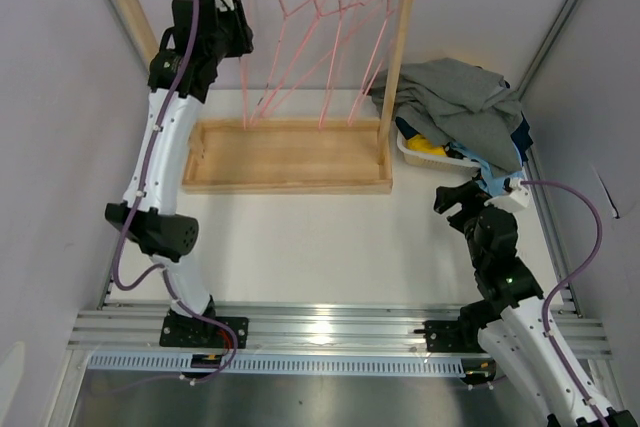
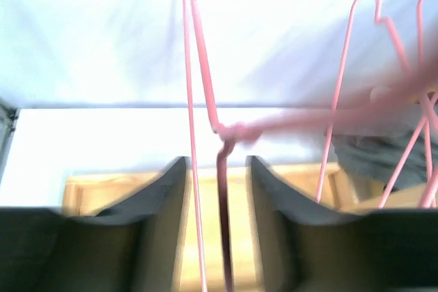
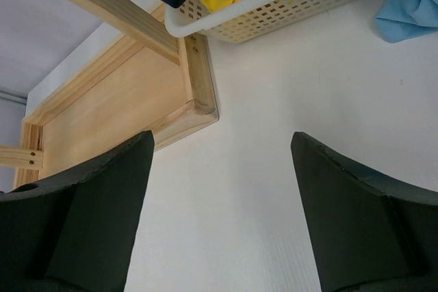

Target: Remove the shorts from the hanger

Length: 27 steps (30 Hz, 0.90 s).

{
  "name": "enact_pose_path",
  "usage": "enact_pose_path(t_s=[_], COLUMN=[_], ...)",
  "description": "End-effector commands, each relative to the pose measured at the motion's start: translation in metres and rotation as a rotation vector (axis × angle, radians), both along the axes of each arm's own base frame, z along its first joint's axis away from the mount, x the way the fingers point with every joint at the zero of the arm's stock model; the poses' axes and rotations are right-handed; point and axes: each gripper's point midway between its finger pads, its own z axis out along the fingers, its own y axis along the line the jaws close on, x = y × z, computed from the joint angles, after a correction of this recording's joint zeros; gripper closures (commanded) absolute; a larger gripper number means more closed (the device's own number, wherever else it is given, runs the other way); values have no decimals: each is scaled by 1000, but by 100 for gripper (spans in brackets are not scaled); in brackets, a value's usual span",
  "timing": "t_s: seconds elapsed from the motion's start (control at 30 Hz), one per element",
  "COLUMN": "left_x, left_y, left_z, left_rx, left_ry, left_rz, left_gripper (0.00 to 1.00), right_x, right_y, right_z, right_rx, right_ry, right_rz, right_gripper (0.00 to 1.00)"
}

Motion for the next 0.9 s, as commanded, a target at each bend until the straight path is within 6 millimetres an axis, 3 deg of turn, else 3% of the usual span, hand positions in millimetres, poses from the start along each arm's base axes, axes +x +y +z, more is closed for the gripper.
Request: enact_pose_path(t_s=[0.0,0.03,0.07,0.13,0.17,0.2,0.23,0.33,0.37,0.4,0.43,0.47,0.5,0.53,0.6,0.63,0.73,0.77,0.87], left_x=[-38,-55,-56,-77,-81,-89,-107,-137,-169,-180,-191,-219,-232,-245,-279,-294,-341,-353,-388], left_y=[10,15,16,22,23,24,27,23,25,25,26,31,33,35,38,29,19,18,13], left_z=[28,46,26,41,25,24,34,7,28,18,6,6,2,3,2,3,19,27,44], left_rx=[-32,-37,-21,-26,-18,-26,-41,-56,-74,-76,-75,-84,-86,-91,-90,-95,-113,-120,-146], left_ry=[-49,-94,-49,-91,-54,-46,-69,-12,-80,-78,-64,-85,-80,-84,-86,-87,-157,-189,-257], left_rz=[1,4,8,10,12,11,5,-33,-52,-59,-69,-78,-86,-96,-135,-213,-355,-378,-468], left_gripper=[49,45,42,38,36,35,34,27,23,11,7,1,1,1,1,1,1,1,1], right_x=[0,-1,-1,-3,-4,-4,-6,-10,-12,-14,-18,-21,-25,-32,-41,-54,-72,-86,-109], right_y=[2,1,2,2,3,3,4,9,16,23,29,38,41,42,48,46,52,48,43], right_z=[11,12,15,17,18,22,22,38,46,56,78,89,101,138,168,212,260,291,330], right_rx=[18,17,19,19,22,27,30,29,24,9,-22,-27,-38,-40,-86,-85,-138,-139,-140], right_ry=[-25,-25,-31,-33,-35,-41,-35,-60,-76,-100,-146,-165,-185,-258,-305,-393,-487,-560,-652], right_rz=[-5,-5,-4,-2,-1,-2,2,30,75,131,183,240,271,295,357,371,449,449,466], right_gripper=[12,12,12,12,12,12,12,13,13,13,13,13,12,12,8,8,0,0,1])
